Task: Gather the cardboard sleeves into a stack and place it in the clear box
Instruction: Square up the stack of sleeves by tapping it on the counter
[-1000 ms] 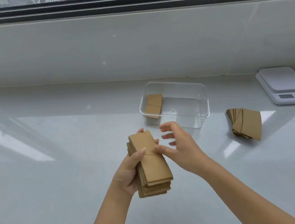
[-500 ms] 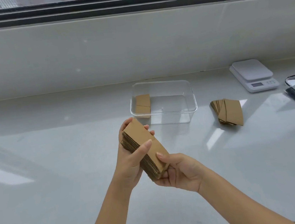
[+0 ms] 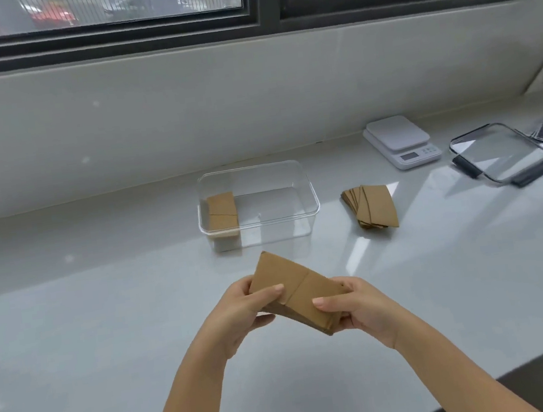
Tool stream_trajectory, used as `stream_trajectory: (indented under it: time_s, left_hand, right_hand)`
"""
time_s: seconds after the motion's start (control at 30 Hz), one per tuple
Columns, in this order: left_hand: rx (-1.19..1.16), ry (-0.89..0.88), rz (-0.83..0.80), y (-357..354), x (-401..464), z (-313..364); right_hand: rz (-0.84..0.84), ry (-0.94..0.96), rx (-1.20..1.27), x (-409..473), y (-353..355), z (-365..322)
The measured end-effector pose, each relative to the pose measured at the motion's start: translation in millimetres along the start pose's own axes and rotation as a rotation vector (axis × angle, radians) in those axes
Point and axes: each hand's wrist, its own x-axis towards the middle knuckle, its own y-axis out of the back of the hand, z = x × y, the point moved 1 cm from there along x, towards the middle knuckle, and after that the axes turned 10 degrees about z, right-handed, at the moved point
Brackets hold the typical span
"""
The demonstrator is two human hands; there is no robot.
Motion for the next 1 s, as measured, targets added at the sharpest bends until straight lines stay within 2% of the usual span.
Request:
stream_trajectory:
  time_s: [0.27,0.57,0.73,0.9,1.0]
  left_hand:
    - [0.059,-0.074,0.035,-56,27,24]
    - [0.054,-0.044,-0.082,-147,67,56]
    - [0.061,-0.05,-0.022,-177,100,71]
    - [0.027,-0.015,0.028,-205,134,84]
    - [-0.046,0.012,0.09,-213,154,90]
  right_hand:
    - [0.014,0.096,-0.148,13,63,-19]
    - [-0.047,0.077,-0.358,31,155,-36]
    - [0.069,0.102,-0.245,49,180,-49]
    - [0.042,0.072,-0.115,73,190,-50]
    - [0.092,0.064,-0.012,94,198,-55]
